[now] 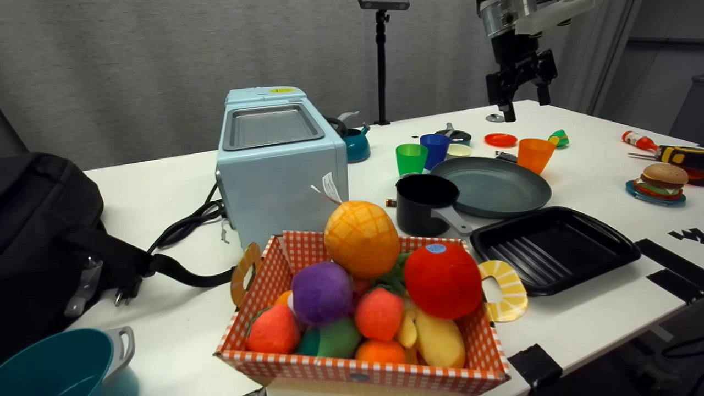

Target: Pour the fries out of the orange cup and onto the grey plate

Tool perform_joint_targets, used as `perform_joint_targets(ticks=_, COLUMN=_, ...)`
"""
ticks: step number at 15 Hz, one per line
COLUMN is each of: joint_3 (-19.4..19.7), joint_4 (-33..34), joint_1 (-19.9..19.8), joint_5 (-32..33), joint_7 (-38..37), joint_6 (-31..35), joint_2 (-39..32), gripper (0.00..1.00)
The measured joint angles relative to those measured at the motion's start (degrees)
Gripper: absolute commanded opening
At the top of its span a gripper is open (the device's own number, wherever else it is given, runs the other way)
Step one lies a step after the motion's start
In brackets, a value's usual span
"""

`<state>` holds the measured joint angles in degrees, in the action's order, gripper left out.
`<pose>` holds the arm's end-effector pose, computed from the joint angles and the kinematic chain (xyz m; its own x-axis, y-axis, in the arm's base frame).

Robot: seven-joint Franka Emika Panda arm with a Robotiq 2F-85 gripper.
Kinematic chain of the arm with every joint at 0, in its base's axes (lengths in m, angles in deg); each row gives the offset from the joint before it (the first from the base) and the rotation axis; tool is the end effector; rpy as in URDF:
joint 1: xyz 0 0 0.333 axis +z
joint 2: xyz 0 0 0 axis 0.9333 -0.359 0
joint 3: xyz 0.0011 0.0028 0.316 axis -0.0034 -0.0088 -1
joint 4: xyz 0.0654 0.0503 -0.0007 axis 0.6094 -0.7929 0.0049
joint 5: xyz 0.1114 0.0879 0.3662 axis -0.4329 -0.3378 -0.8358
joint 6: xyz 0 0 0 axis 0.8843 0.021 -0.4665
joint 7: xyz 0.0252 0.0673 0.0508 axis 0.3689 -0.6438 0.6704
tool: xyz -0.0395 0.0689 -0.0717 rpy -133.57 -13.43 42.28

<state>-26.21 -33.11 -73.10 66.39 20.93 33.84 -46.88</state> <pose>0.7123 -0.1130 0.2824 0.8956 -0.3379 -0.2894 -0.2684 -0.9291 0.2543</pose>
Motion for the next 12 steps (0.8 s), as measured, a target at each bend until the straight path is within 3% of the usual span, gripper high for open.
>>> perform_joint_targets(ticks=5, joint_3=0.04, joint_4=0.84, joint_1=-0.49, joint_5=-4.6, joint_7=-1.43, joint_6=1.61, joint_2=-1.49, gripper=1.0)
perform_joint_targets(ticks=12, joint_3=0.48, joint_4=11.9, joint_1=-3.56, joint_5=-6.3, joint_7=-3.16, joint_6=1.66, joint_2=-9.24, gripper=1.0)
